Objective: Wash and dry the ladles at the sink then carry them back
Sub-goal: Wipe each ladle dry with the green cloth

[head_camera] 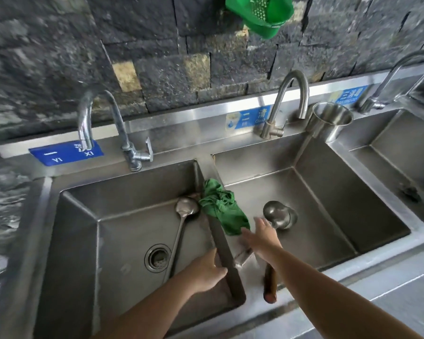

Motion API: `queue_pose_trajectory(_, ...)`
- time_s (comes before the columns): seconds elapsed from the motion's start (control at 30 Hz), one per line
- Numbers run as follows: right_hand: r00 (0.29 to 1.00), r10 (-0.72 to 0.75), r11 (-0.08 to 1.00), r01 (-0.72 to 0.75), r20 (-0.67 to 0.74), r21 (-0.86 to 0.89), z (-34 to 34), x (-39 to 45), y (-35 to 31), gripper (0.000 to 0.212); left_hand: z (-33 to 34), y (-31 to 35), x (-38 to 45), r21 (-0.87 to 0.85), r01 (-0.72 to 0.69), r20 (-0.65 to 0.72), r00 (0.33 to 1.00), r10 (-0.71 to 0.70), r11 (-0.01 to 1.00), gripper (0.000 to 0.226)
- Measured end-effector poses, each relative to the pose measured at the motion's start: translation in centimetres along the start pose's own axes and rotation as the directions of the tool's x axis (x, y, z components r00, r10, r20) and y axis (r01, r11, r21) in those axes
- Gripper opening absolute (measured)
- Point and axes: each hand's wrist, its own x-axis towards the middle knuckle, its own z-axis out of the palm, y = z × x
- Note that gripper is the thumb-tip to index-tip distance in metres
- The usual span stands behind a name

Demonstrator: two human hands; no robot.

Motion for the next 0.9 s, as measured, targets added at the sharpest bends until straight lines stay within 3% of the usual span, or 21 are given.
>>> queue_pose_trajectory(0.23, 0.948, -0.285, 0.952, 0.263, -0.142, -0.158, 0.2, 2.3, -6.7, 0.079, -3.3, -5.1, 0.8, -0.074, 0.122, -0.096, 0.987, -0.129, 0.990, 0.079)
queue_pose_trajectory(0.33, 0.928, -0.369, 0.890, 0.335, -0.057, -0.309, 0.5, 4.0, -8.9, 0.085, -4.6, -6.9, 2.3, -0.058, 0.153, -0.150, 0.976, -0.161, 0.986, 0.076)
queue_pose_trajectory(0.47, 0.889, -0.441, 0.705, 0.430, 0.125, -0.565, 1.9, 6.6, -9.8, 0.089, -5.7, -9.0, 5.1, -0.062, 0.193, -0.169, 0.965, -0.201, 0.979, 0.066)
queue_pose_trajectory(0.77, 0.911, -0.403, 0.695, 0.369, 0.090, -0.617, 4.1, 9.8, -11.1, 0.079, -6.4, -13.7, 15.5, -0.067, 0.216, -0.170, 0.960, -0.224, 0.974, 0.047)
queue_pose_trajectory(0.9, 0.893, -0.442, 0.668, 0.387, 0.079, -0.635, 4.3, 10.2, -11.3, 0.074, -6.5, -14.0, 19.1, -0.067, 0.210, -0.230, 0.948, -0.220, 0.975, 0.049)
